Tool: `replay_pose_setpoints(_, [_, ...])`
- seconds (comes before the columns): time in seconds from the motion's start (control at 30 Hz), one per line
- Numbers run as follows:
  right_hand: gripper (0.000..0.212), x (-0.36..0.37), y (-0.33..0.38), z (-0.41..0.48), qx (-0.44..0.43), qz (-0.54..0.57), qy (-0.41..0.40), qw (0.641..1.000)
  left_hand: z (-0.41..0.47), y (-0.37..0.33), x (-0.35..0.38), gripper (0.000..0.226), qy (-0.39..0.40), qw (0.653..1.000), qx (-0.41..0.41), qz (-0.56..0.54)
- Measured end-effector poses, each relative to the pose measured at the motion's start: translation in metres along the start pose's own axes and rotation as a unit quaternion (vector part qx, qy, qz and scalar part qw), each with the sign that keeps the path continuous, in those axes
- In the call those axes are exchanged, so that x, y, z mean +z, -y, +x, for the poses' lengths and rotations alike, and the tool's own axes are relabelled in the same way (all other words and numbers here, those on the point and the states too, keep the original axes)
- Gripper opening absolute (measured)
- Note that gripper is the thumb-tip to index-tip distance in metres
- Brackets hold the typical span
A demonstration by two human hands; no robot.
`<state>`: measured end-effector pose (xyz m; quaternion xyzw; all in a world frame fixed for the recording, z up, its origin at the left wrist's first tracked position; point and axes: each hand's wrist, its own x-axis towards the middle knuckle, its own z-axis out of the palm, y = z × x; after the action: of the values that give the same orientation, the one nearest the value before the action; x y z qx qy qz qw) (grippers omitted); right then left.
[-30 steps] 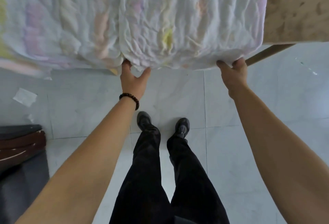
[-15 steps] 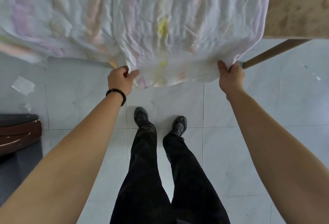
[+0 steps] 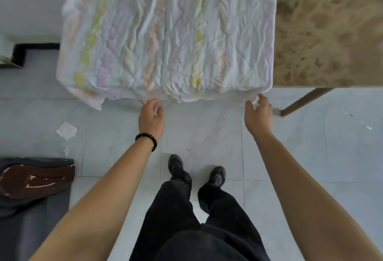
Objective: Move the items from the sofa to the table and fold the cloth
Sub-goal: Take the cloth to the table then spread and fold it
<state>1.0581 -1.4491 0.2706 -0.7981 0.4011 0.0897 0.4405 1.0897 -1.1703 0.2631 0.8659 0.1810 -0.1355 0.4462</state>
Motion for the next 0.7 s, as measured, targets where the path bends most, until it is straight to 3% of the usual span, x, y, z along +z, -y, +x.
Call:
replay_pose_setpoints(0.2, [0.04,-0.015,0.047,-0.083,-0.112,-0.003,0.007,0.994,-0.082,-0.051,-0.078,0.022,-0.049,0.998,0.036,-0.027])
replay_pose_setpoints(0.37, [0.032,-0.002,0.089,-0.129,-0.203,0.007,0.049,0.978,-0.106,-0.051,-0.142,0.023,-0.14,0.987,0.04,-0.062])
replay_pose_setpoints(0.53, [0.031,0.037,0.139,-0.124,-0.261,-0.039,0.074,0.962,-0.063,-0.033,-0.187,0.021,-0.136,0.989,0.026,-0.06])
replay_pose_setpoints(0.7, [0.03,0.111,0.212,-0.093,-0.258,-0.062,0.074,0.961,0.036,-0.012,-0.225,0.018,-0.14,0.984,-0.028,-0.102])
